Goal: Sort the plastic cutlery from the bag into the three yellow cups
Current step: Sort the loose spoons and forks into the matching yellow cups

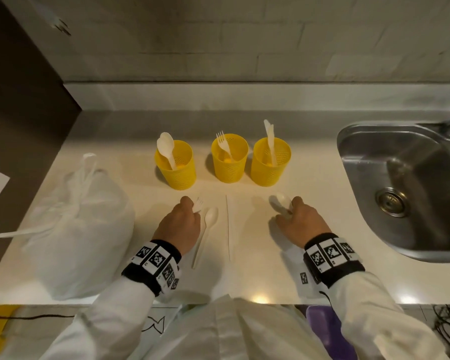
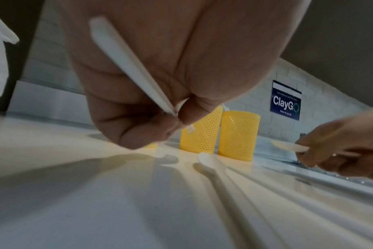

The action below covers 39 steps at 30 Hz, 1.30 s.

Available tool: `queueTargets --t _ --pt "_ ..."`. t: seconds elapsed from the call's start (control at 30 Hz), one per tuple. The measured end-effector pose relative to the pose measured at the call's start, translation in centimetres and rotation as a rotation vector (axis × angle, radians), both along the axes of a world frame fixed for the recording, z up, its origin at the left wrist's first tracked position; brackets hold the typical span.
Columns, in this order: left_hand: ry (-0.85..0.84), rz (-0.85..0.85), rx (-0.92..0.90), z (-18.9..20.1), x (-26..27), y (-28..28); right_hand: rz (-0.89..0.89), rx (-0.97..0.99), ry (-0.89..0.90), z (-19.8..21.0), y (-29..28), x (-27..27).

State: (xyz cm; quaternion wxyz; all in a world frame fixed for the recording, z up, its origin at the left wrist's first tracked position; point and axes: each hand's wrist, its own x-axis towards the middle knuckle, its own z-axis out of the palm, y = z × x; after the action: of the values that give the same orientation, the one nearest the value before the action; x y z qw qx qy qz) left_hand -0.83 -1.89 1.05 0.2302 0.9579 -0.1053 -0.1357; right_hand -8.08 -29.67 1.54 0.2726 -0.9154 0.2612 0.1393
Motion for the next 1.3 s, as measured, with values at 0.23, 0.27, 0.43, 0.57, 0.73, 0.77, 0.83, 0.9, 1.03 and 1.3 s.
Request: queueTargets --t 0.23,0.27,0.43,0.57,0.73,0.77,0.83,0.9,1.03,1.3 --pt "0.080 0.014 0.059 1.1 -0.4 -0.5 -0.117 -0.129 0.061 -0.7 -0.1 0.5" --pt "0.093 -0.007 0.088 1.0 -0.3 -0.4 -0.104 -0.144 0.074 -0.7 -0.2 0.7" --pt "0.138 -0.059 0.160 0.4 -0.2 -0.4 0.002 -0.167 0.107 -0.6 -0.2 1.1" --pt "0.145 -0.083 0.192 0.1 -0.4 -0.4 0.054 -0.216 0.108 -0.4 0.8 1.4" --pt "0.118 -0.083 0.199 -0.3 -0.7 -0.5 0.088 -0.214 -0.008 0.0 1.8 1.2" --pt "0.109 -0.078 0.196 -0.4 -0.7 -0.5 0.118 -0.168 -0.050 0.0 2.1 1.1" --pt "0.100 -0.064 0.164 -0.8 -0.8 -0.4 0.160 -0.047 -0.148 0.2 3.1 1.0" --pt "0.086 -0.051 0.134 -0.9 -0.8 -0.5 0.178 0.051 -0.215 0.5 4.3 1.2" --pt "0.022 -0.036 0.040 -1.0 -1.0 -0.2 0.171 0.159 -0.230 0.7 6.5 2.1" --pt "0.062 0.205 -0.293 1.2 -0.8 -0.1 -0.033 0.316 -0.155 1.2 8.9 3.7"
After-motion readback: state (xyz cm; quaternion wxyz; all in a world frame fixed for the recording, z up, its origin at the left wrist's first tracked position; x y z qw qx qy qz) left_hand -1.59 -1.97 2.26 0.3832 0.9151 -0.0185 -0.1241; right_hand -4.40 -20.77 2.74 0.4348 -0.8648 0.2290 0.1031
